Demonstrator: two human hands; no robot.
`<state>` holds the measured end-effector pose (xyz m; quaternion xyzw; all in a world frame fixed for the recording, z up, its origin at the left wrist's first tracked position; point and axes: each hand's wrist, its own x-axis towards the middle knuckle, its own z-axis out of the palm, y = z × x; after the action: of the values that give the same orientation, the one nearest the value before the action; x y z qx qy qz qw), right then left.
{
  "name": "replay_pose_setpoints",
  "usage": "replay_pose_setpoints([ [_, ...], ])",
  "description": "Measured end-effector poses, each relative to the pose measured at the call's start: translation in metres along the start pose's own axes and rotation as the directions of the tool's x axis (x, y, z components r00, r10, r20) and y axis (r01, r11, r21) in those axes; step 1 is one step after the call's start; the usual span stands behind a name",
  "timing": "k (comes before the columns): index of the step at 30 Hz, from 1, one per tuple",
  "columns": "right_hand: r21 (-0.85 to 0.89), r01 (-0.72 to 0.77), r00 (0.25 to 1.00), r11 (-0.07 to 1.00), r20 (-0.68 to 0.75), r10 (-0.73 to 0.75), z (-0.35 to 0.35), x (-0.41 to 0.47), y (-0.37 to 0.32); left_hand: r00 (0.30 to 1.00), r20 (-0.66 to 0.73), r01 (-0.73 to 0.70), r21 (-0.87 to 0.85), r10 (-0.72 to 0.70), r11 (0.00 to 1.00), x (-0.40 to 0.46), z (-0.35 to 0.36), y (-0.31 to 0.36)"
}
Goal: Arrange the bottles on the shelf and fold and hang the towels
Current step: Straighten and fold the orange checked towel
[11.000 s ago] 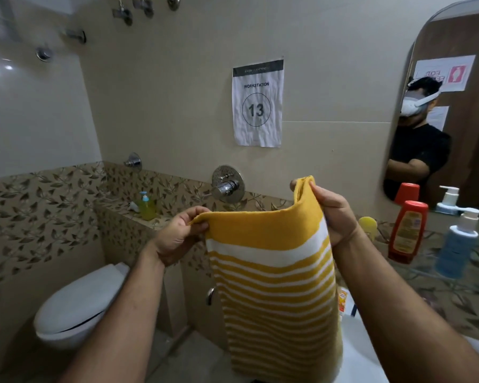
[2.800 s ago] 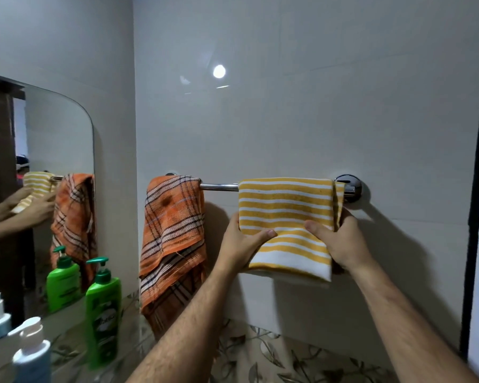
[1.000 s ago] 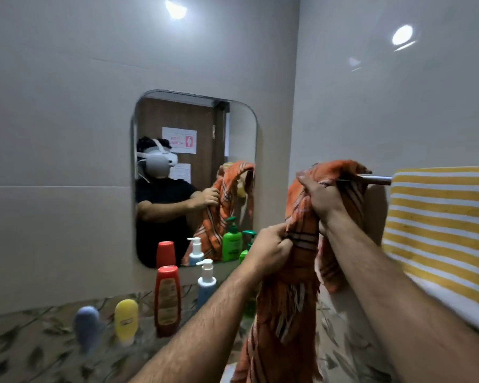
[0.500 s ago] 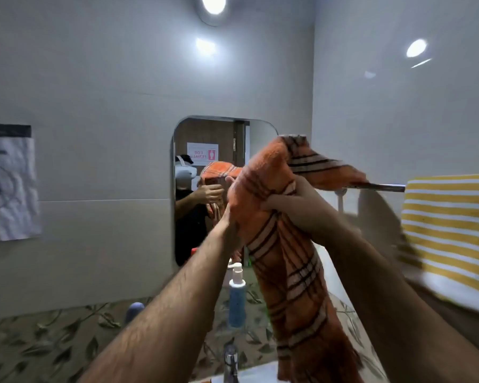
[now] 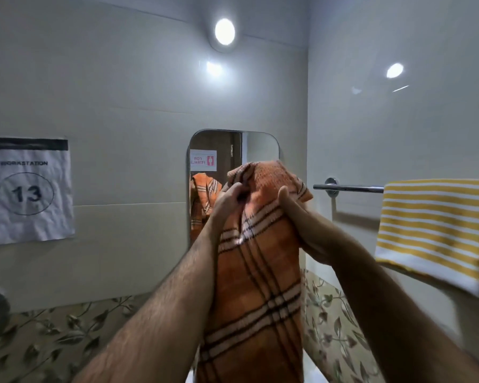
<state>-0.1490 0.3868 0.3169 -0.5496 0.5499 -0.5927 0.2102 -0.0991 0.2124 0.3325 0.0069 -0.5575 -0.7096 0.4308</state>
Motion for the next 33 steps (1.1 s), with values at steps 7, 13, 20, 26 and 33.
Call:
replay_pose_setpoints([
  [7,0.116,0.052,0.967,0.992,-0.252,-0.022,0.044,-0.012,0.012,0.989,0.147,-0.027,-0.054,0.035,0.998,-0.07,-0.019,0.015],
  [13,0.161,0.048,0.989,0.986,-0.145,-0.025,0.074,-0.021,0.024,0.96,0.25,0.147,-0.072,-0.125,0.986,-0.111,-0.052,0.038],
  [20,0.309,0.035,0.995,0.95,-0.101,-0.004,0.094,-0.031,0.04,0.958,0.202,0.233,-0.134,-0.203,0.963,-0.134,-0.077,0.039],
  [26,0.267,0.159,0.954,0.95,-0.29,-0.078,0.104,-0.026,0.036,0.974,0.131,0.19,-0.041,-0.184,0.981,-0.142,-0.101,0.03],
  [33,0.343,0.156,0.981,0.927,-0.167,-0.103,0.121,-0.023,0.036,0.985,-0.136,0.112,0.054,-0.104,0.992,-0.138,-0.133,0.027],
])
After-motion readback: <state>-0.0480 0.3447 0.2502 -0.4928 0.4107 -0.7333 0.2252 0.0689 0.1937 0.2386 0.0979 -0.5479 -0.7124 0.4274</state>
